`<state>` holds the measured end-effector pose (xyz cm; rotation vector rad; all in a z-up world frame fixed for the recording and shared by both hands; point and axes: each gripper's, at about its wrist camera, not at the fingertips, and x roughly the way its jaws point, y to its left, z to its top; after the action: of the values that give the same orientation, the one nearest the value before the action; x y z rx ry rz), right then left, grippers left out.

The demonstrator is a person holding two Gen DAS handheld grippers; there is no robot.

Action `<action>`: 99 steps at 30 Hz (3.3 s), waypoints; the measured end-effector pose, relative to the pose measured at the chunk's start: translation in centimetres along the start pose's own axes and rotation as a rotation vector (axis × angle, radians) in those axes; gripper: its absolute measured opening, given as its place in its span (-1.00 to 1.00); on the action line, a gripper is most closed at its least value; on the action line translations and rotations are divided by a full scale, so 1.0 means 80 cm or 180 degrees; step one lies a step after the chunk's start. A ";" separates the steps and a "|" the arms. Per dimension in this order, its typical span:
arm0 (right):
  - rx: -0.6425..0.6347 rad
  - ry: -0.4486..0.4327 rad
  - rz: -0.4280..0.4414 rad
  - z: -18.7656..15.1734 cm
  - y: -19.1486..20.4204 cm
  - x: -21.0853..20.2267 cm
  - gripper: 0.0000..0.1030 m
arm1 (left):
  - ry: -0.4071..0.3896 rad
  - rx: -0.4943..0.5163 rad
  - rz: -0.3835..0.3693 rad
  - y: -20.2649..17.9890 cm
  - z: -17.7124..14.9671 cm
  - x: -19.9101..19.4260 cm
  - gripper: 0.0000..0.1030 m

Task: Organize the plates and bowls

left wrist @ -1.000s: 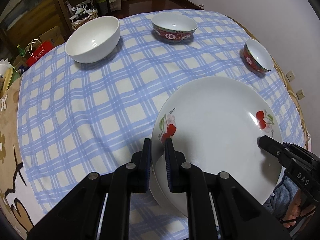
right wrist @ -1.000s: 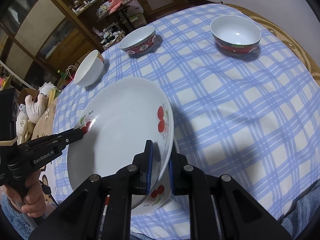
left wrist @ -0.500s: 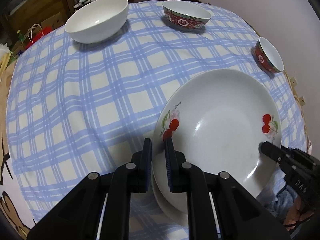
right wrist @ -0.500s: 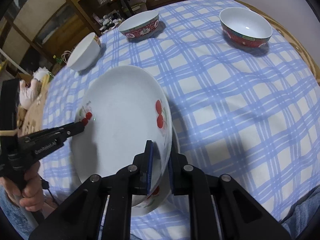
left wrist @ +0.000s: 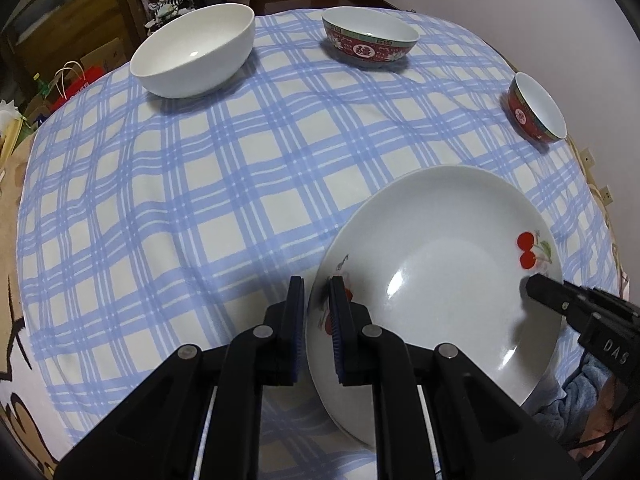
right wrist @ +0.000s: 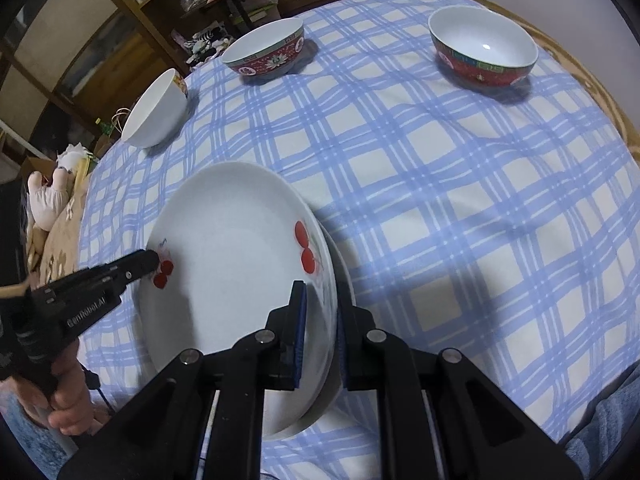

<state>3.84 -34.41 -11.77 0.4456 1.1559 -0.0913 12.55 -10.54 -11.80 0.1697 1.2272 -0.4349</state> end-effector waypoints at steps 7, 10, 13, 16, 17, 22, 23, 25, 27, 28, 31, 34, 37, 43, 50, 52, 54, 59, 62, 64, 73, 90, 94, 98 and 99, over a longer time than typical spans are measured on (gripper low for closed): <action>0.0008 -0.0005 0.0025 0.004 0.001 -0.001 -0.68 | 0.0031 0.0072 0.0023 -0.005 0.001 0.006 -0.73; 0.0024 0.0007 0.0040 0.005 0.002 0.000 -0.68 | 0.0030 0.0082 0.0026 -0.005 0.000 0.005 -0.73; -0.0003 0.0008 0.0014 0.005 0.003 0.000 -0.67 | 0.0030 0.0071 0.0019 -0.006 0.000 0.005 -0.72; -0.0038 0.0016 -0.0021 0.005 0.003 0.000 -0.67 | 0.0042 0.0057 -0.0003 -0.006 -0.001 0.005 -0.71; -0.0037 0.0030 -0.0035 0.004 0.004 0.000 -0.67 | 0.0048 0.0057 -0.0004 -0.006 -0.001 0.005 -0.71; -0.0074 0.0052 -0.0079 0.003 0.006 0.000 -0.67 | 0.0062 0.0065 0.0008 -0.005 -0.001 0.005 -0.71; -0.0082 0.0055 -0.0086 0.003 0.006 0.000 -0.67 | 0.0059 0.0068 0.0017 -0.005 -0.001 0.005 -0.71; -0.0083 0.0060 -0.0089 0.003 0.006 0.000 -0.67 | 0.0058 0.0076 0.0020 -0.005 -0.001 0.004 -0.71; -0.0070 0.0049 -0.0075 0.003 0.006 0.000 -0.67 | 0.0041 0.0055 0.0014 -0.004 -0.001 0.003 -0.71; -0.0068 0.0050 -0.0073 0.003 0.005 0.001 -0.67 | 0.0031 0.0056 0.0014 -0.004 -0.001 0.003 -0.71; -0.0076 0.0052 -0.0076 0.004 0.006 0.001 -0.67 | 0.0025 0.0036 -0.0004 0.000 -0.001 0.000 -0.71; -0.0101 0.0048 -0.0103 0.005 0.008 0.000 -0.67 | 0.0015 0.0034 0.0001 0.001 -0.001 -0.002 -0.71; -0.0114 0.0045 -0.0120 0.004 0.008 -0.003 -0.64 | -0.0024 0.0056 0.0063 0.001 -0.002 -0.005 -0.71; -0.0272 -0.0051 -0.0160 0.006 0.014 -0.006 -0.39 | -0.0043 0.0074 0.0042 0.001 -0.003 -0.008 -0.69; -0.0368 -0.0120 -0.0147 0.007 0.023 -0.013 -0.39 | -0.0029 0.0067 0.0055 0.001 -0.004 -0.006 -0.66; -0.0343 -0.0095 -0.0121 0.008 0.022 -0.011 -0.38 | -0.0018 0.0059 0.0054 0.001 -0.003 -0.006 -0.65; -0.0328 -0.0082 -0.0139 0.009 0.021 -0.009 -0.26 | 0.0074 0.0060 0.0049 0.003 -0.002 -0.004 -0.57; -0.0312 -0.0140 -0.0169 0.012 0.019 -0.009 0.21 | 0.0010 0.0043 0.0128 0.007 -0.002 -0.011 -0.19; -0.0286 -0.0149 -0.0176 0.015 0.018 -0.009 0.37 | -0.0061 0.0026 0.0142 0.010 0.000 -0.019 0.01; -0.0276 -0.0167 -0.0188 0.016 0.017 -0.010 0.52 | -0.0073 -0.0012 0.0122 0.014 0.002 -0.023 0.13; -0.0358 -0.0338 -0.0202 0.020 0.025 -0.022 0.93 | -0.0132 -0.0081 0.0386 0.028 0.009 -0.032 0.59; -0.0369 -0.0646 -0.0268 0.038 0.031 -0.045 0.97 | -0.0231 -0.0090 0.0388 0.047 0.022 -0.060 0.63; -0.0353 -0.0789 -0.0222 0.048 0.037 -0.062 0.97 | -0.0312 -0.0010 0.0446 0.048 0.029 -0.075 0.63; -0.0375 -0.0931 -0.0166 0.064 0.049 -0.080 0.97 | -0.0385 0.0049 0.0517 0.051 0.041 -0.088 0.63; -0.0400 -0.0957 -0.0172 0.067 0.053 -0.083 0.97 | -0.0391 0.0052 0.0527 0.052 0.044 -0.090 0.63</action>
<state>7.02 -33.65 -2.76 0.2780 0.8722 -0.1274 15.44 -6.35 -4.30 0.2530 1.0800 -0.3068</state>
